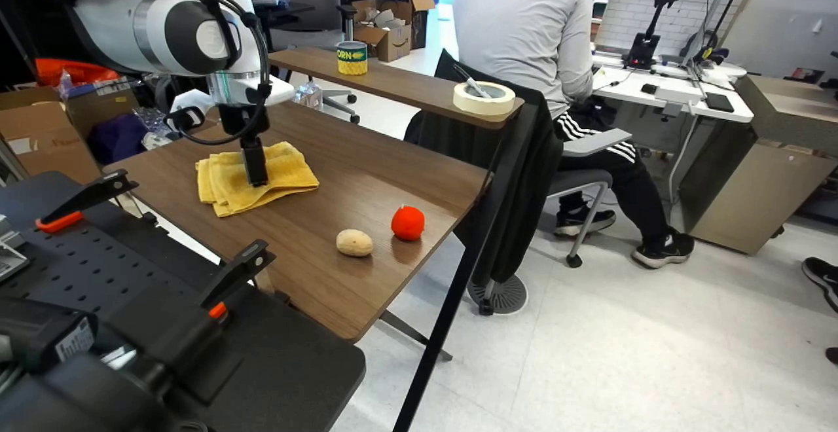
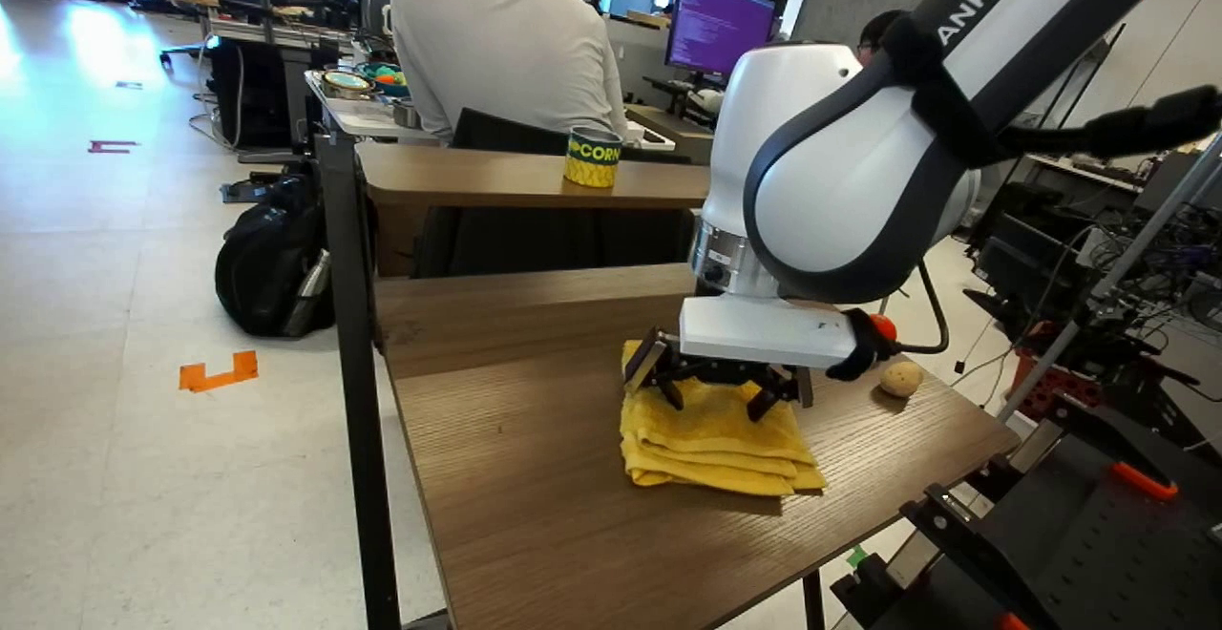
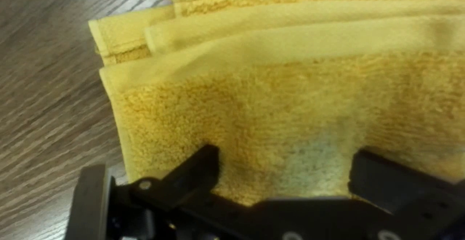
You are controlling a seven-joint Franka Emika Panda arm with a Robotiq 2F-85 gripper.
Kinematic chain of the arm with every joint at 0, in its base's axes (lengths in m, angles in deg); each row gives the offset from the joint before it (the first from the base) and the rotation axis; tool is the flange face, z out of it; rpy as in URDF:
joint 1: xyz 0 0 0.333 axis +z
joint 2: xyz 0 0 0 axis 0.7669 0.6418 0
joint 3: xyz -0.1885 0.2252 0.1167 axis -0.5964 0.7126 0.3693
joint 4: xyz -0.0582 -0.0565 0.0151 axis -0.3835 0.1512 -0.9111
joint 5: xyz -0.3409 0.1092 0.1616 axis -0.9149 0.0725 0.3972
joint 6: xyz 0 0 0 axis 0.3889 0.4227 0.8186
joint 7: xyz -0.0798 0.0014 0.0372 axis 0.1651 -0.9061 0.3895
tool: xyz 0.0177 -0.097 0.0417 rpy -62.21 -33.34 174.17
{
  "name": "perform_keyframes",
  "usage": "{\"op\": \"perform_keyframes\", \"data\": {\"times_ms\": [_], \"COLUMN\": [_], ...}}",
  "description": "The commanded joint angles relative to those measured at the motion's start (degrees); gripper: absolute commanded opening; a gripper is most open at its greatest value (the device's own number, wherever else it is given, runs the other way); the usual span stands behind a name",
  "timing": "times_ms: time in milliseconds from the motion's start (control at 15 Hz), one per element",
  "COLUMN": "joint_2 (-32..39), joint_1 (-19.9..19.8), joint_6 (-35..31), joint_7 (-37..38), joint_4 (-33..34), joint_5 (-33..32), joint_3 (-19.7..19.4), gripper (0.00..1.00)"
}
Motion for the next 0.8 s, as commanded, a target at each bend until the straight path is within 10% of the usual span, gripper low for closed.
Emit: {"op": "perform_keyframes", "data": {"times_ms": [0, 733], "joint_2": [-1.79, 2.96], "joint_1": [1.36, -1.34], "joint_6": [-1.32, -5.49], "joint_7": [-7.24, -13.93], "joint_4": [-4.02, 1.00], "joint_5": [-3.28, 1.85], "joint_3": [-0.21, 0.72], "gripper": [1.00, 1.00]}}
